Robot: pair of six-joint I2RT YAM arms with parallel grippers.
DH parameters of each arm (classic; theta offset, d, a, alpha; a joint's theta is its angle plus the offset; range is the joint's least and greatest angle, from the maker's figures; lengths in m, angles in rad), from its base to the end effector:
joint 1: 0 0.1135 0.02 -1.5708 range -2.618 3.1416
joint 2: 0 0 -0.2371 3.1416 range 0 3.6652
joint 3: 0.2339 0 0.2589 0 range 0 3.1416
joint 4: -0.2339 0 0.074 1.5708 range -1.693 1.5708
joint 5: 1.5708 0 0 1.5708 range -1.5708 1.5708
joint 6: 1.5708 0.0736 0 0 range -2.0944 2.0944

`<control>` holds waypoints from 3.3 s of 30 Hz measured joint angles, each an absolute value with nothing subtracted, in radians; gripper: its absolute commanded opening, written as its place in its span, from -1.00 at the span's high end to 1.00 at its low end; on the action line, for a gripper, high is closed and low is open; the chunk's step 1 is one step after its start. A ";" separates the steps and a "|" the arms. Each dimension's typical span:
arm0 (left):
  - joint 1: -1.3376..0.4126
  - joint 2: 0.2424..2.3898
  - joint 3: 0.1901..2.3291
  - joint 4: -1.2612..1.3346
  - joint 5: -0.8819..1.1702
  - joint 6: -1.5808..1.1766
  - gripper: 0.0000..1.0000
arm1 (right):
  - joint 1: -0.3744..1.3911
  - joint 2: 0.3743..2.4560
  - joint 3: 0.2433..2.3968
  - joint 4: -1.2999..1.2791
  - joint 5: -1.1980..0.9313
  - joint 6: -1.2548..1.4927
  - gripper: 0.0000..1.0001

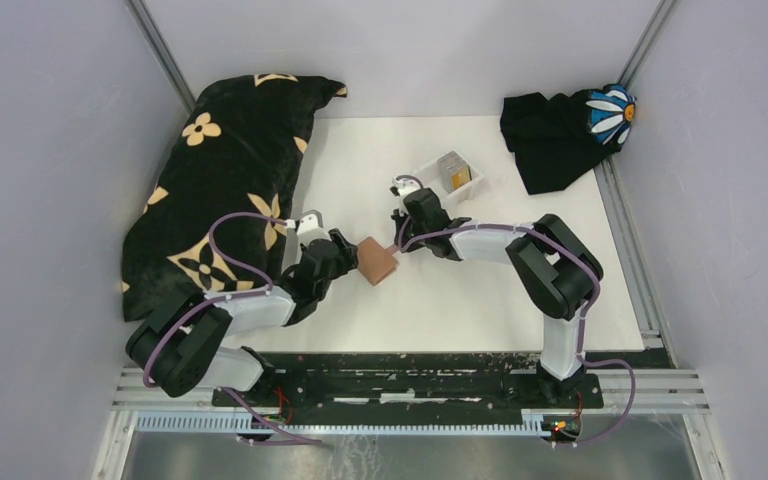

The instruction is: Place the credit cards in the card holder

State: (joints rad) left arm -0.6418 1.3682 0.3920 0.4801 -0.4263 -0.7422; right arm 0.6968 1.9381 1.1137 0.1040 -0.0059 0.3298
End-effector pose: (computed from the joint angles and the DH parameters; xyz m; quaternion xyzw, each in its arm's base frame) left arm 0.2482 -0.1475 0.1036 -0.1503 0.8331 -0.1793 0.5012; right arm 0.3304 0.2770 0.0933 -0.1674 0.8954 0.2049 0.3580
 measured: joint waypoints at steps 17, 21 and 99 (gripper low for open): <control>-0.644 1.384 0.371 0.482 -0.381 -0.749 0.71 | 0.723 1.805 0.932 0.138 0.101 0.469 0.97; -0.651 1.412 0.366 0.496 -0.361 -0.751 0.82 | 0.748 1.792 0.919 0.139 0.145 0.478 0.59; -0.513 2.114 1.348 0.373 -0.009 -0.390 -0.91 | 0.389 2.057 1.679 -0.396 0.440 0.719 -0.35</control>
State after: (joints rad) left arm -0.5129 2.1136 1.3476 0.3729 -0.0093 -0.3901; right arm 0.3885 2.0571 1.6794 -0.3962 0.4404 0.7193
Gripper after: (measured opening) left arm 0.963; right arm 0.679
